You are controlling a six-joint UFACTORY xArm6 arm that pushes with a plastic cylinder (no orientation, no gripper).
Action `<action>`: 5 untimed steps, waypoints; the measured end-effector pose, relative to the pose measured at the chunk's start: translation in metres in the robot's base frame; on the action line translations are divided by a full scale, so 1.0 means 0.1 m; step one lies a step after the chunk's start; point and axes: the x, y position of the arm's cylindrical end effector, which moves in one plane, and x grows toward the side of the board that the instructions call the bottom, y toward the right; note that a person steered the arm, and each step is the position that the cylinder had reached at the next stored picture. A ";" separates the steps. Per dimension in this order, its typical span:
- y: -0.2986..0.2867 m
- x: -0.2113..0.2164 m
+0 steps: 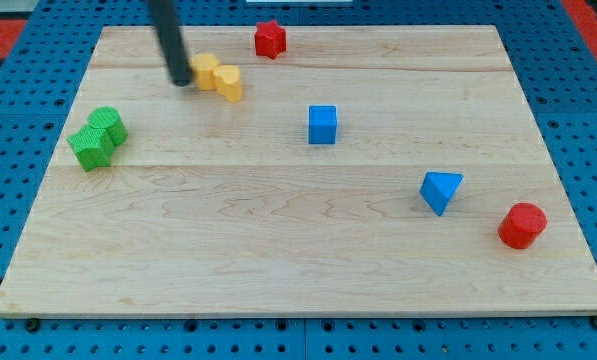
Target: Place red circle to the bottom of the red star
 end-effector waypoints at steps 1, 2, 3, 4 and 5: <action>0.10 0.10; 0.35 0.79; 1.32 1.43; 2.26 2.03; 2.79 2.75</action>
